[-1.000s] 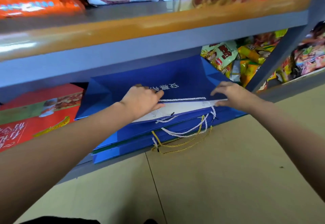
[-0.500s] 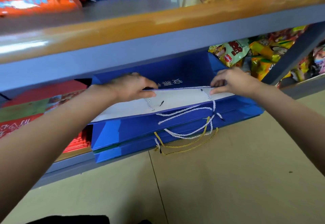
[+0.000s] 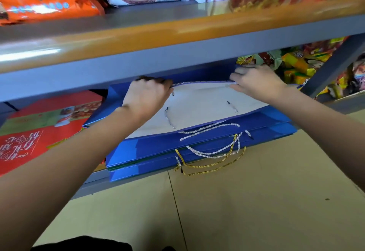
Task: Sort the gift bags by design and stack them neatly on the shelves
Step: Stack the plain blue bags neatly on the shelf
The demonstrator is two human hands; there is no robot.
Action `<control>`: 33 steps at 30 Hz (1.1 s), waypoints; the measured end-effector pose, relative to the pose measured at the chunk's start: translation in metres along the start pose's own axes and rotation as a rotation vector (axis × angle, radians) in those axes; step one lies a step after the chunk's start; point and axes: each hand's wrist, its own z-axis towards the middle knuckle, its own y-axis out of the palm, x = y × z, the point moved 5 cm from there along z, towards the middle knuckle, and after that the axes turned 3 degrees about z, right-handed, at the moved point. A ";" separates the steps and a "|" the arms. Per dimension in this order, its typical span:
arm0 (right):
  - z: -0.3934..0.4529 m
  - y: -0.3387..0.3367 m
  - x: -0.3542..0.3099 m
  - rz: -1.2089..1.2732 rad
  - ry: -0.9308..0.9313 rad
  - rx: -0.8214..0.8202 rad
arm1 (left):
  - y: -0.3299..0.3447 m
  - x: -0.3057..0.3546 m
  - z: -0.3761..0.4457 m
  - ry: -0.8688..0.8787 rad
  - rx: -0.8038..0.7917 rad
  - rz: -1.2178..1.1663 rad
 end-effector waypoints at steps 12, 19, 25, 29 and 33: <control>-0.062 0.046 -0.027 0.385 0.155 -0.446 | 0.048 0.052 -0.068 0.347 -0.651 -0.108; -0.069 0.054 -0.031 0.351 0.181 -0.499 | 0.053 0.050 -0.076 0.300 -0.716 -0.218; -0.060 0.051 -0.034 0.348 0.144 -0.500 | 0.060 0.046 -0.071 0.213 -0.734 -0.419; -0.055 0.049 -0.028 0.376 0.156 -0.489 | 0.066 0.041 -0.069 0.209 -0.734 -0.503; -0.062 0.045 -0.027 0.357 0.166 -0.352 | 0.065 0.037 -0.068 0.236 -0.763 -0.508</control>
